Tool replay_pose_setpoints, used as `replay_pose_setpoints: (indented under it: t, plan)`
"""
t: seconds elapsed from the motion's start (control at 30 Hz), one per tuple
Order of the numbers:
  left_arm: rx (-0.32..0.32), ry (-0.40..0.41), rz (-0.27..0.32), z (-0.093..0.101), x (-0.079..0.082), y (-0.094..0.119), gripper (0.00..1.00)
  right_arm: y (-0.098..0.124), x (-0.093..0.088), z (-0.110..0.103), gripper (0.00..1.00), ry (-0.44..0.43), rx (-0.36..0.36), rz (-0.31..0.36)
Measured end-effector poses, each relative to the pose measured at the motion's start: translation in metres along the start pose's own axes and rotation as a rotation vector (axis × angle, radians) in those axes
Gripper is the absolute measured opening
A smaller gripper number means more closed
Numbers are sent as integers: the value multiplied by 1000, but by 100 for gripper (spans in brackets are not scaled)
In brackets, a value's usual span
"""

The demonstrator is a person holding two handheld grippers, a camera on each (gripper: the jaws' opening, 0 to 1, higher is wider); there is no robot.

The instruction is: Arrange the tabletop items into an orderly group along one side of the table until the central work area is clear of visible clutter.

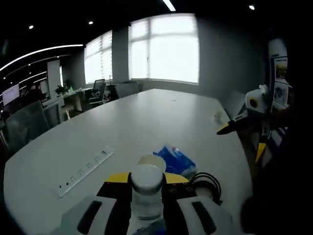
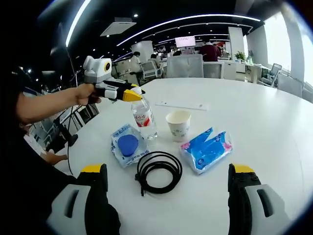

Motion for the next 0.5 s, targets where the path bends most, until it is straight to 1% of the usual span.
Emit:
replay_pose_setpoints:
  t: [0.03,0.07,0.23,0.37,0.43,0.5]
  plan:
    - [3,1,-1,-2,0,1,20,0,0,0,100,0,1,0]
    - [15,5,-5,-9,-2,6,20,-1,1,-1,100,1,4,-1]
    - [50,9,-24,-30,-9,19,20,-5,2,-1,100,8,8,-9]
    - [75,13,-49,-43,-16,27,20,-7,4,-3,100,13,11,-11]
    - [83,13,-58,-44,-17,28,20,-8,4,-3,100,12,13,-9]
    - [99,28,-74,-50,-24,32,20,-9,5,-2,100,10,13,-8]
Point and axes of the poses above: the point that each gripper's makers call its tool centre point, and the gripper's own axes: y roughly backward along the fingers, z roughly to its right, x roughly out of its top, the point moved 8 cm from there along y, roughly backward along the fingers, and after that the axes turned 7 degrees about -y, right-handed, at the moved point
